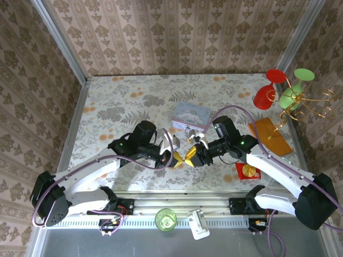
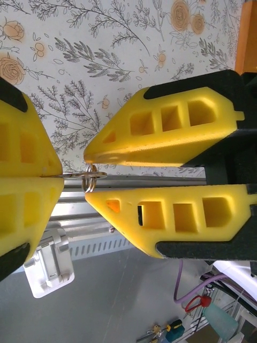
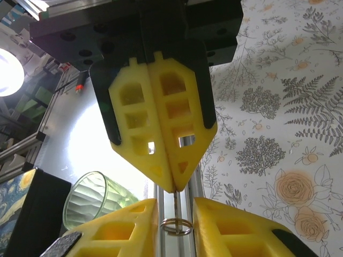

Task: Unlock a padlock with a key

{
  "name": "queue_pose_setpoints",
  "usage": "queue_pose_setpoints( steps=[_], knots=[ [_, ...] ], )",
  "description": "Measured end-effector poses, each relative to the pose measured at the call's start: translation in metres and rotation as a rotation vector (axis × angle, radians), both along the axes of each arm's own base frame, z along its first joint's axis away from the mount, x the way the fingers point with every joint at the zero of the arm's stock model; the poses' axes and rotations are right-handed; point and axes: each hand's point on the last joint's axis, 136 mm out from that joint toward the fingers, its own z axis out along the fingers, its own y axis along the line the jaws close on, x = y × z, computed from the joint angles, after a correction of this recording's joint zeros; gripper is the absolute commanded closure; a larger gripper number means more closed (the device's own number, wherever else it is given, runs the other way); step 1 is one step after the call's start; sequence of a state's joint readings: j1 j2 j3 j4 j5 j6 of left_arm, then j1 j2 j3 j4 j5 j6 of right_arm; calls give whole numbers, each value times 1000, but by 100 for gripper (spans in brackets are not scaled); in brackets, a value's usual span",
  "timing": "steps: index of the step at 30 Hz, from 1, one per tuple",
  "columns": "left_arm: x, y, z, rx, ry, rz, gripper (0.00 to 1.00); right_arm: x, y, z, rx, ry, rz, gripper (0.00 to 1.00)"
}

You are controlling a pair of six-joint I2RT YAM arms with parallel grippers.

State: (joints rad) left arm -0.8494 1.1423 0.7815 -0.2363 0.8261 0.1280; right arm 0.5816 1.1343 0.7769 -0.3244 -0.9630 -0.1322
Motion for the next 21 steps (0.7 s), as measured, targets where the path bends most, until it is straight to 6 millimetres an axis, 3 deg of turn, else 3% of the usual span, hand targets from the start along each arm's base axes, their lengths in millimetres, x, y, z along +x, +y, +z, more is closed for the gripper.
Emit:
queue_pose_setpoints(
  steps=[9,20,21],
  knots=[
    [-1,2,1,2,-2,4,100,-2,0,0,5,7,8,91],
    [-2,3,0,8,3,4,100,-3,-1,-2,6,8,9,100],
    [-2,3,0,8,2,5,96,-3,-1,-2,7,7,9,100]
  ],
)
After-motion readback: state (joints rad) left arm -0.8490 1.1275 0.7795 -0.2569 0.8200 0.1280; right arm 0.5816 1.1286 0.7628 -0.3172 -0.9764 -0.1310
